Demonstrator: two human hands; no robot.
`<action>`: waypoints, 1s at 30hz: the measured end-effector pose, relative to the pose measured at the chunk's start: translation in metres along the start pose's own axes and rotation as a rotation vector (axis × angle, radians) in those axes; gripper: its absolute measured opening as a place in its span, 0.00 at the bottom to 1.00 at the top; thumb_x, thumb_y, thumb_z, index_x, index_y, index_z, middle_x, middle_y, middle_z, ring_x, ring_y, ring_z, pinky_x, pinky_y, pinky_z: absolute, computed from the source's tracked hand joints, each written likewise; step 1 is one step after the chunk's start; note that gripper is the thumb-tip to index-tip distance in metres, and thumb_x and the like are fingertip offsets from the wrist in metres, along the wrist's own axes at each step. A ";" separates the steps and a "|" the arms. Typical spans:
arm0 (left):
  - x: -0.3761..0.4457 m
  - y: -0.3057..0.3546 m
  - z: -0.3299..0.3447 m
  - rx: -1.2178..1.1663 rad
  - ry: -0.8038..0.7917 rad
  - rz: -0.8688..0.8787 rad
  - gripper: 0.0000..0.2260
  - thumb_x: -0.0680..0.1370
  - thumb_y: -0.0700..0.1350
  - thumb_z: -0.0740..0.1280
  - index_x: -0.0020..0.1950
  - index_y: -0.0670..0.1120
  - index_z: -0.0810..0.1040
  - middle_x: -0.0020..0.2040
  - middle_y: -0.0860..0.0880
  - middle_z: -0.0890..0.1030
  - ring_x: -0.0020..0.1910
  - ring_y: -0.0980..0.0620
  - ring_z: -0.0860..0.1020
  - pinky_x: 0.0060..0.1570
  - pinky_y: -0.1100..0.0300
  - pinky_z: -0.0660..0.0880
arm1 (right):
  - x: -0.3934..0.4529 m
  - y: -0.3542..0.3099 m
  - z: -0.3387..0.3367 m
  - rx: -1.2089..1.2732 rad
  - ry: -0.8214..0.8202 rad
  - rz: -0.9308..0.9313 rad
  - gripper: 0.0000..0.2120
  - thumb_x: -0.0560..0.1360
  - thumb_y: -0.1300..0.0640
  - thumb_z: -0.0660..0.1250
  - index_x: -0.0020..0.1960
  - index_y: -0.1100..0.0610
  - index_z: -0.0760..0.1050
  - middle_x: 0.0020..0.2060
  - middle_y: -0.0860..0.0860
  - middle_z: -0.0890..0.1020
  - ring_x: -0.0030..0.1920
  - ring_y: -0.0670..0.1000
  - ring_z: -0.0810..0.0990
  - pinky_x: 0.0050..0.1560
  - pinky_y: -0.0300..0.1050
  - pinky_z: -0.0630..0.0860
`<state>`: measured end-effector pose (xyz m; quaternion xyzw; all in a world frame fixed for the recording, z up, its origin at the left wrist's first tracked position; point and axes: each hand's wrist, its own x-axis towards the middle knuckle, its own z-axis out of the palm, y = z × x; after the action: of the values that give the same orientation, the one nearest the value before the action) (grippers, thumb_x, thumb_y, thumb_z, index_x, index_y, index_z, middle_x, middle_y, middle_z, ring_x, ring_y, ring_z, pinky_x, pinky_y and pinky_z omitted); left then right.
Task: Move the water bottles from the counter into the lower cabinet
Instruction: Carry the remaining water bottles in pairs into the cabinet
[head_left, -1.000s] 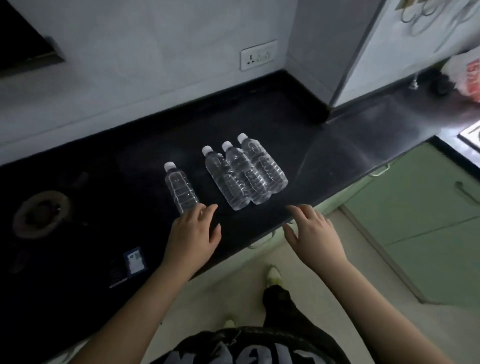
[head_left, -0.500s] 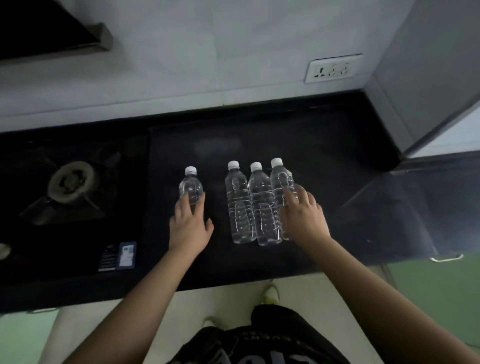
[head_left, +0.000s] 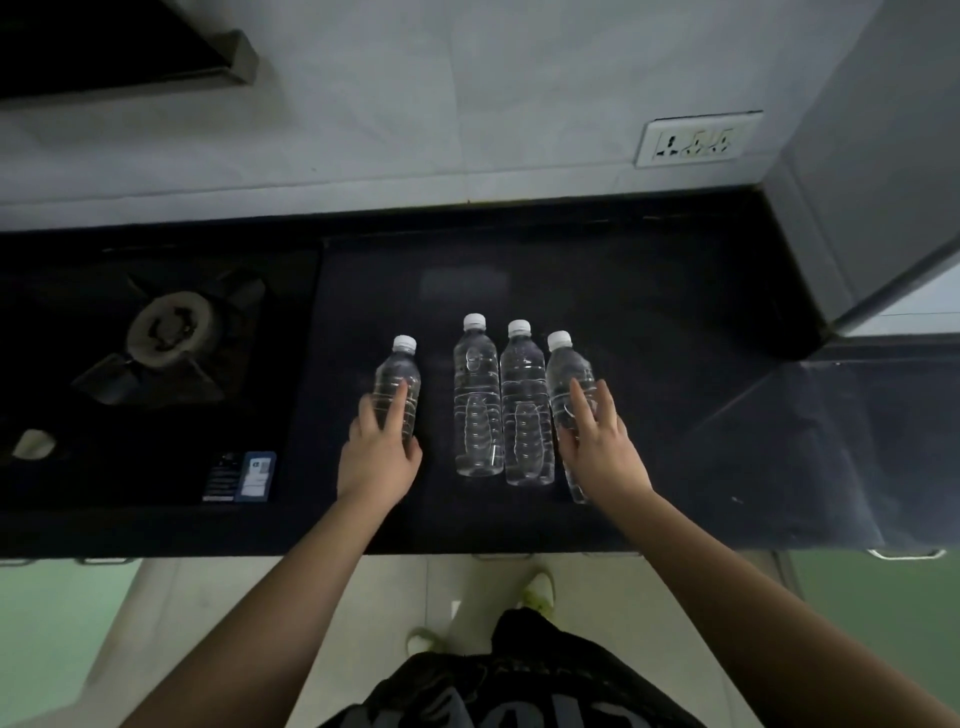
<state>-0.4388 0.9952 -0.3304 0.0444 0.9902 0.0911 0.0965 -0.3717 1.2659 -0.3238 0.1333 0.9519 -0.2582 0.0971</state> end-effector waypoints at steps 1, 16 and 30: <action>-0.008 -0.002 0.002 0.006 0.003 0.019 0.36 0.77 0.51 0.64 0.78 0.59 0.47 0.75 0.42 0.58 0.62 0.41 0.71 0.50 0.46 0.78 | -0.008 0.004 0.002 -0.024 0.001 -0.009 0.30 0.82 0.48 0.54 0.80 0.49 0.45 0.79 0.58 0.48 0.74 0.63 0.61 0.65 0.57 0.71; -0.083 0.006 0.019 -0.040 0.021 -0.155 0.43 0.73 0.55 0.68 0.79 0.52 0.46 0.72 0.45 0.64 0.64 0.43 0.71 0.48 0.46 0.76 | -0.079 0.024 0.015 -0.197 0.082 0.134 0.45 0.74 0.36 0.63 0.79 0.52 0.41 0.67 0.61 0.70 0.63 0.61 0.75 0.54 0.54 0.78; -0.132 -0.013 0.022 -0.159 -0.055 -0.194 0.40 0.74 0.57 0.67 0.79 0.56 0.47 0.59 0.44 0.73 0.54 0.44 0.76 0.42 0.53 0.74 | -0.146 0.042 0.012 -0.110 0.003 0.230 0.42 0.76 0.42 0.64 0.79 0.49 0.41 0.62 0.59 0.72 0.58 0.59 0.75 0.51 0.54 0.77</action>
<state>-0.3065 0.9722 -0.3300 -0.0571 0.9764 0.1585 0.1353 -0.2199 1.2653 -0.3164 0.2362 0.9433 -0.1924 0.1318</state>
